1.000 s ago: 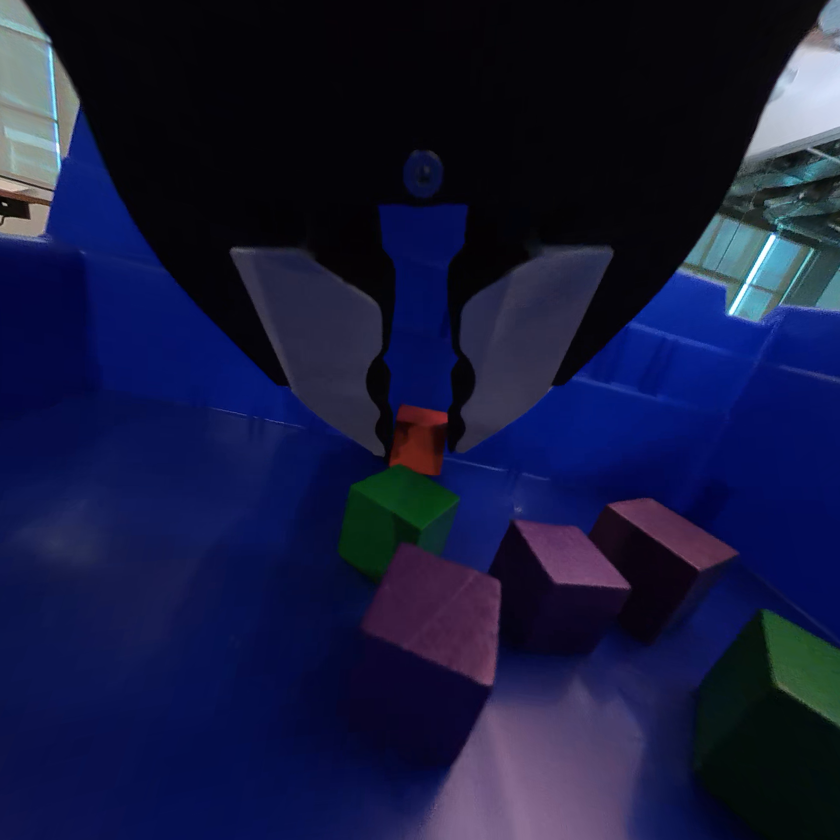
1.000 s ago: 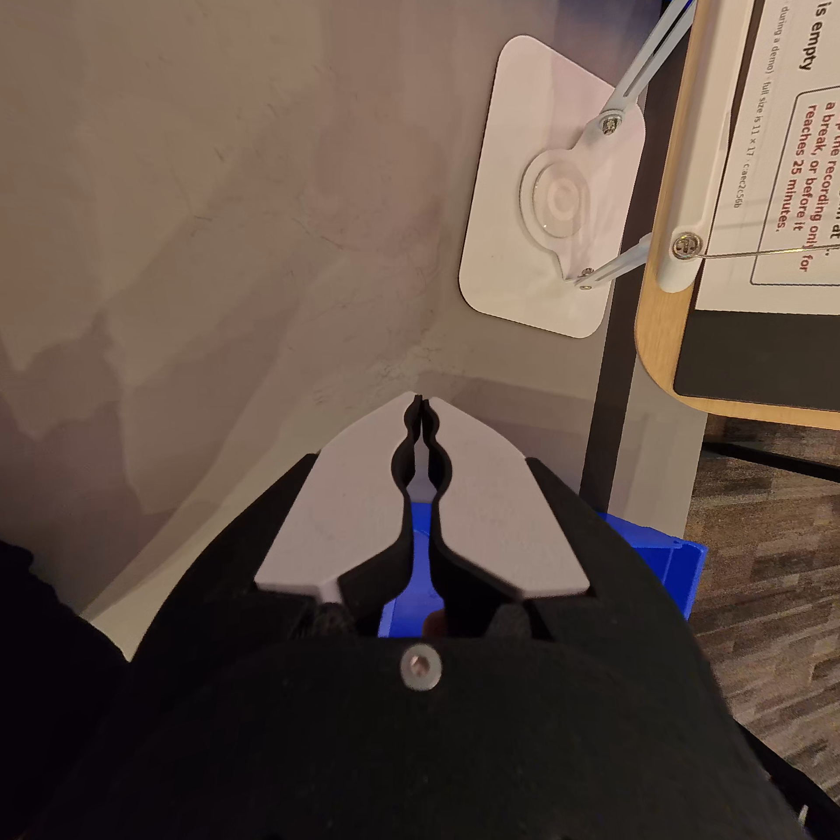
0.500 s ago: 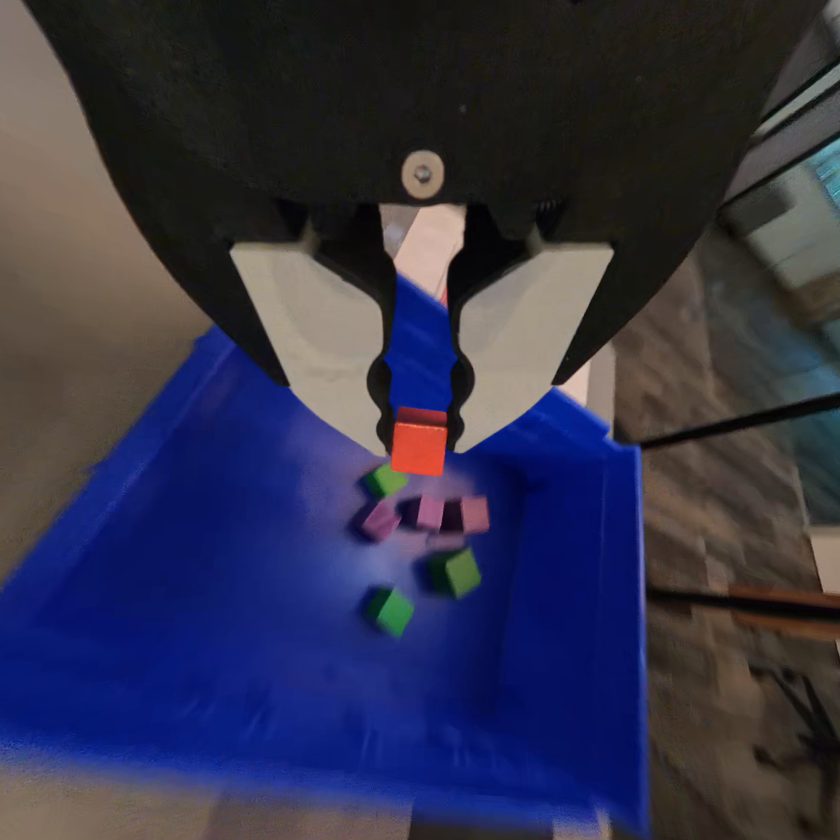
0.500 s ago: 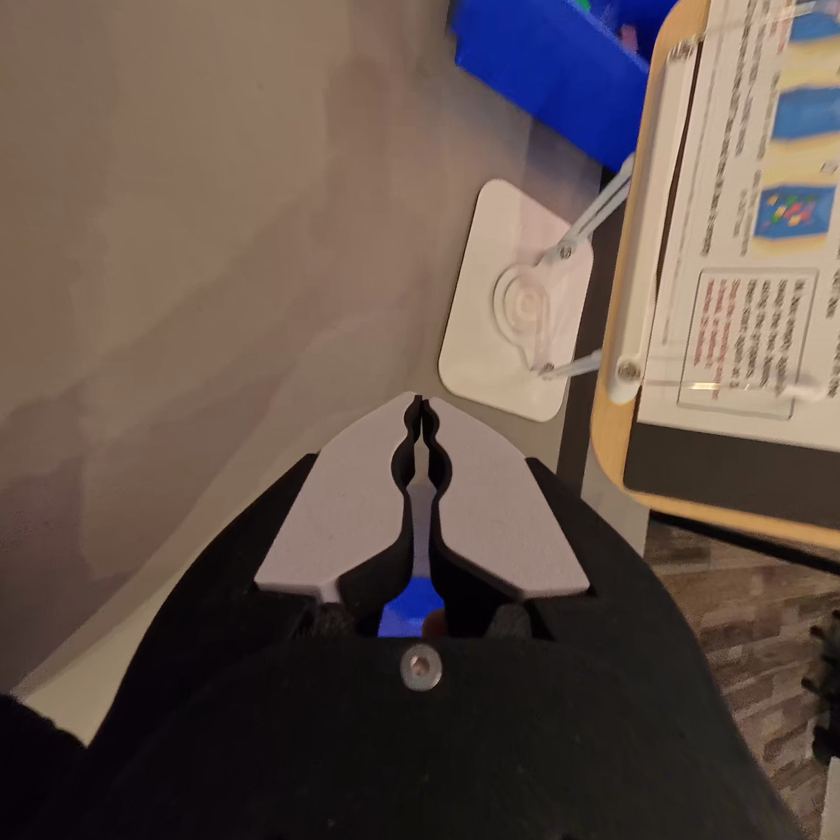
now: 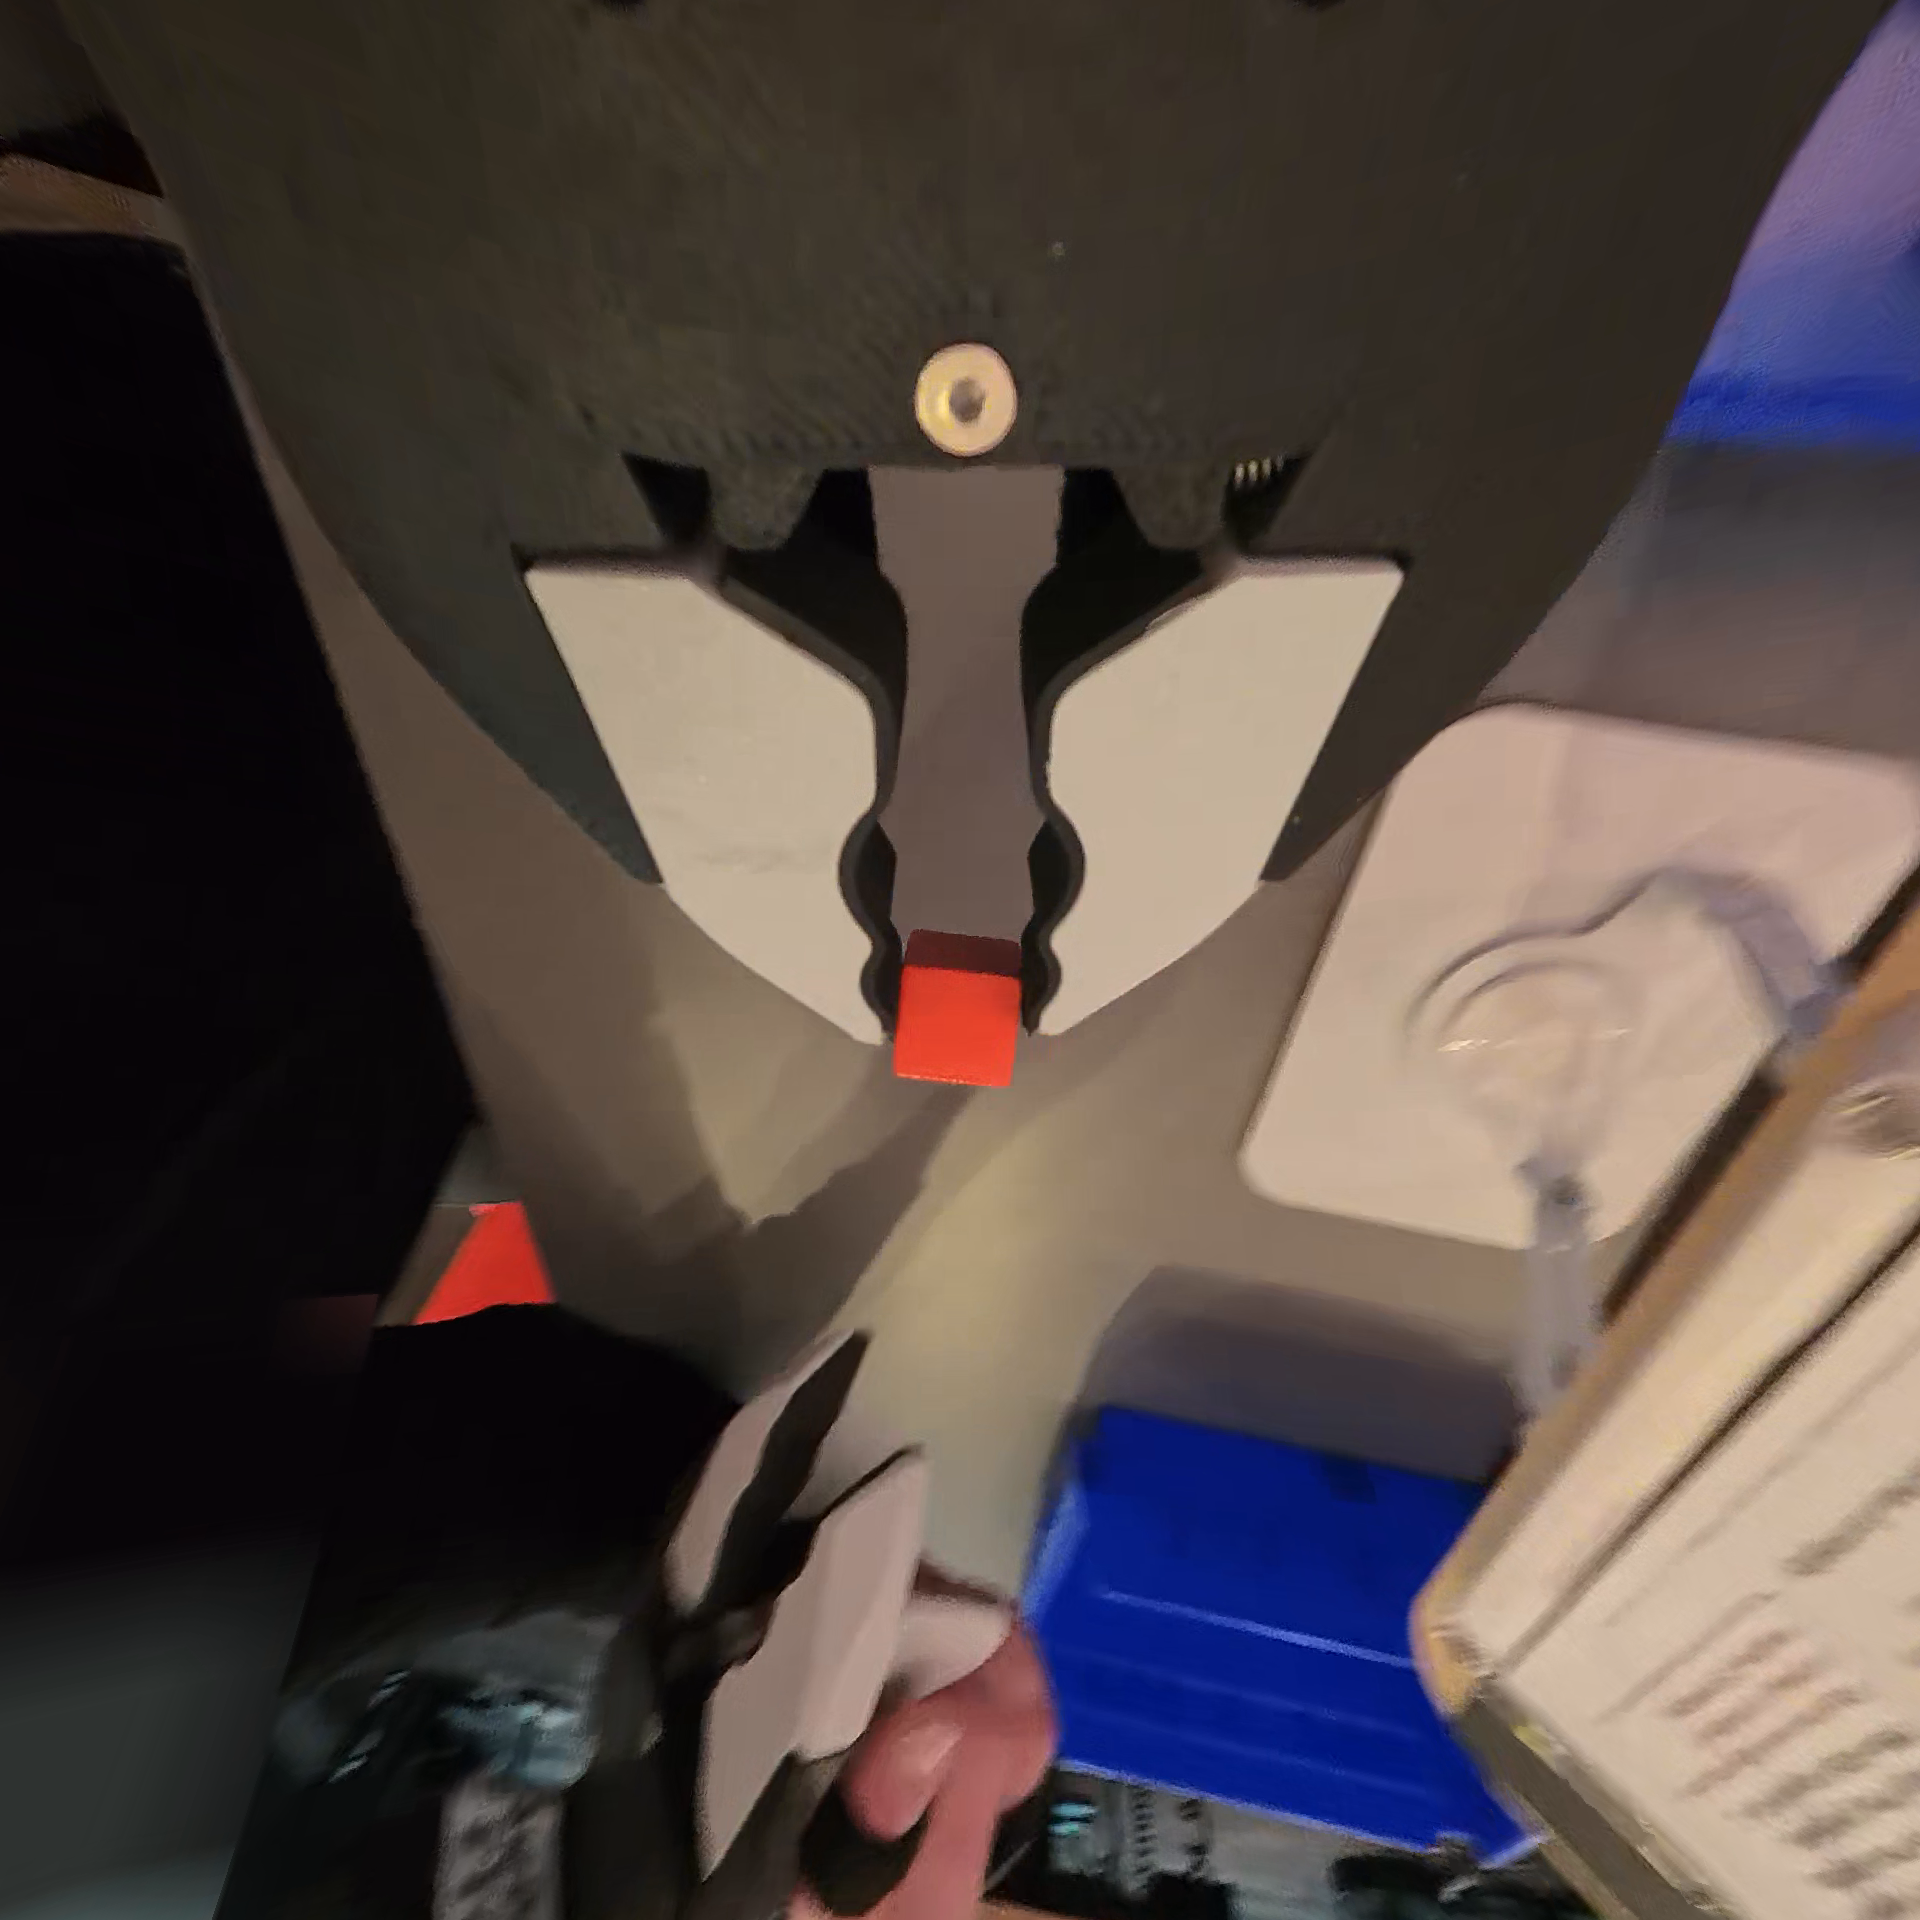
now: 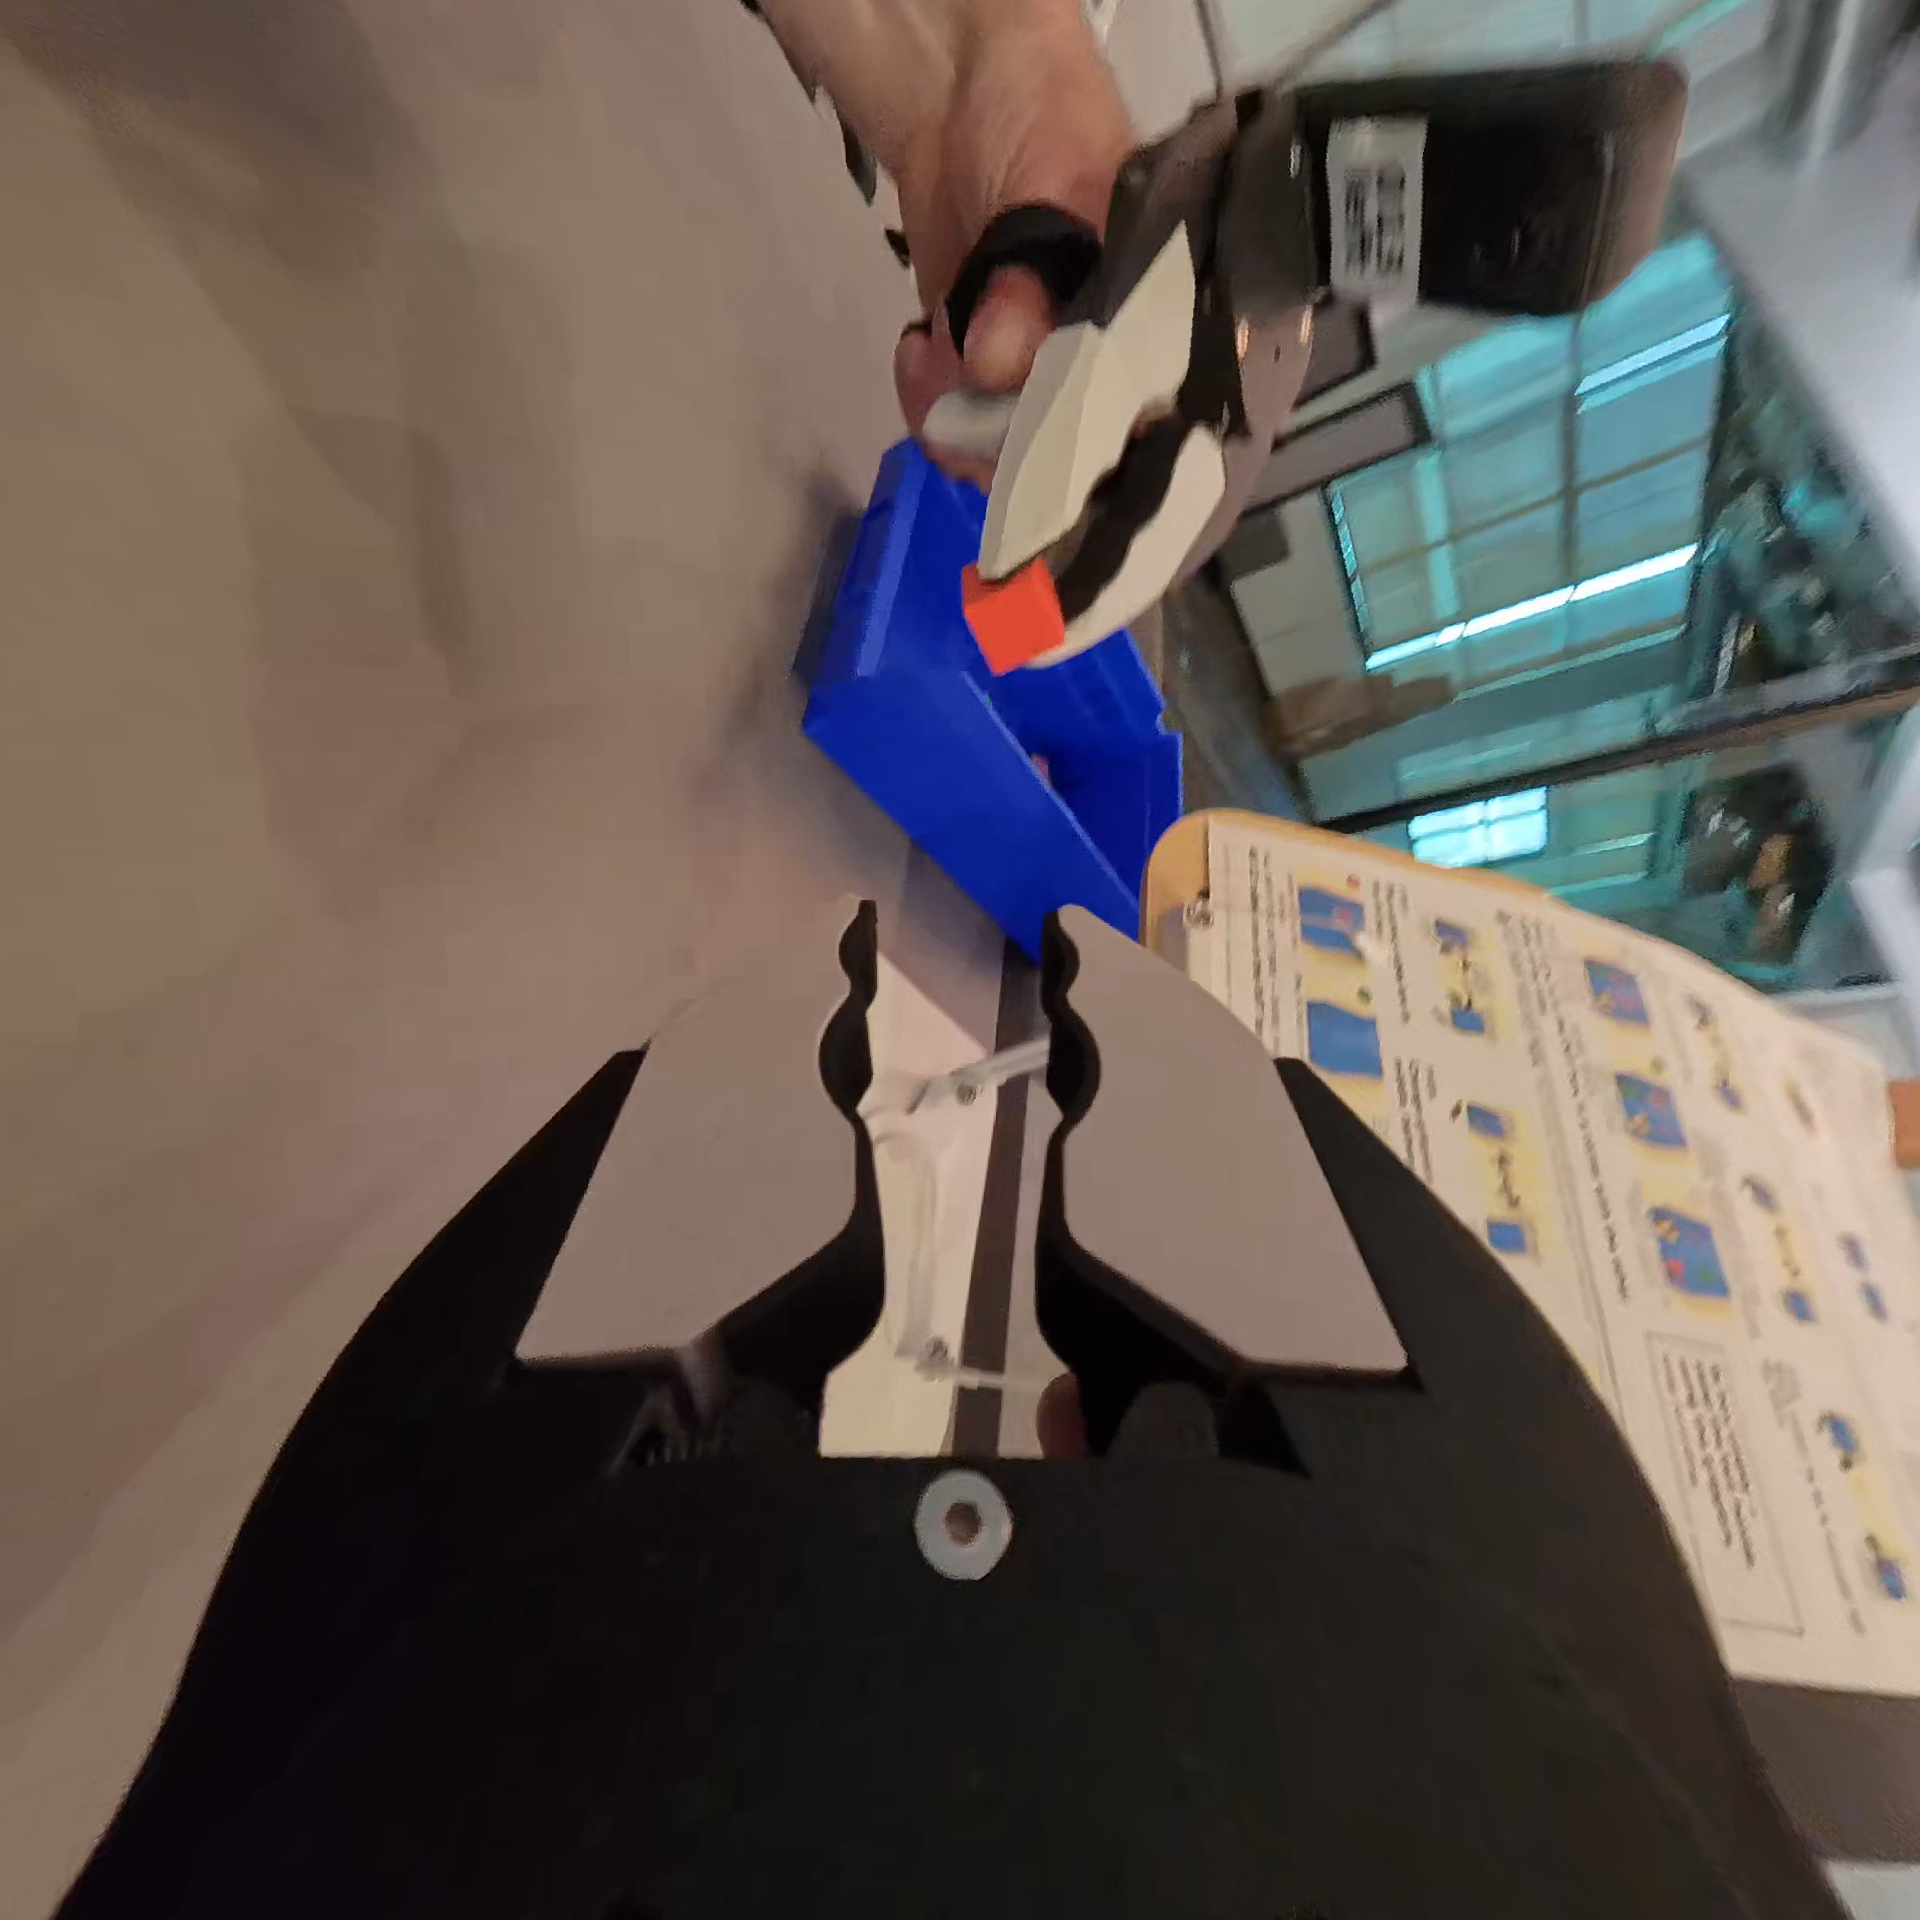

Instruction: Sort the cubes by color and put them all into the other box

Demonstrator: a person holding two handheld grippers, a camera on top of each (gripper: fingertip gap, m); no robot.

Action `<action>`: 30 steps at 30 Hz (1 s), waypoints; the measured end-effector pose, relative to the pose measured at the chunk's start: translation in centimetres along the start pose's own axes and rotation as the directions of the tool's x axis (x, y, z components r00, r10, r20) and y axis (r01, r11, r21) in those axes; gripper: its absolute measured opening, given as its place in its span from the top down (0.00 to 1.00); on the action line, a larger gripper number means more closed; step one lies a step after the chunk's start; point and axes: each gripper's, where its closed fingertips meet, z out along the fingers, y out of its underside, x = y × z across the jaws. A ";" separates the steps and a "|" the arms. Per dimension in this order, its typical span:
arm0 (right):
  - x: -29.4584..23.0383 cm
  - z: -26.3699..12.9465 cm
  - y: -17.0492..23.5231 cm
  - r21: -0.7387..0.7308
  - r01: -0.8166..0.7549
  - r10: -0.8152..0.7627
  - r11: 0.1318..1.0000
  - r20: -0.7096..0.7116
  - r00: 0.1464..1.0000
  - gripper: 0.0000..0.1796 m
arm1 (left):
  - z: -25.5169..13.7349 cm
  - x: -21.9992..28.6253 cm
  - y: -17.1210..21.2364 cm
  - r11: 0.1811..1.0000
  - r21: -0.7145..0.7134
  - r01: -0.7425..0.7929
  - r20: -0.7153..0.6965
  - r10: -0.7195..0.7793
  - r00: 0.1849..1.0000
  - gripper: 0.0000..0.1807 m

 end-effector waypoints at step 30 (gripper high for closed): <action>-5.1 2.0 -4.3 0.141 0.169 -0.175 0.975 0.029 0.984 0.88 | 7.7 6.7 -0.3 0.999 0.035 0.014 -0.435 0.002 0.901 0.88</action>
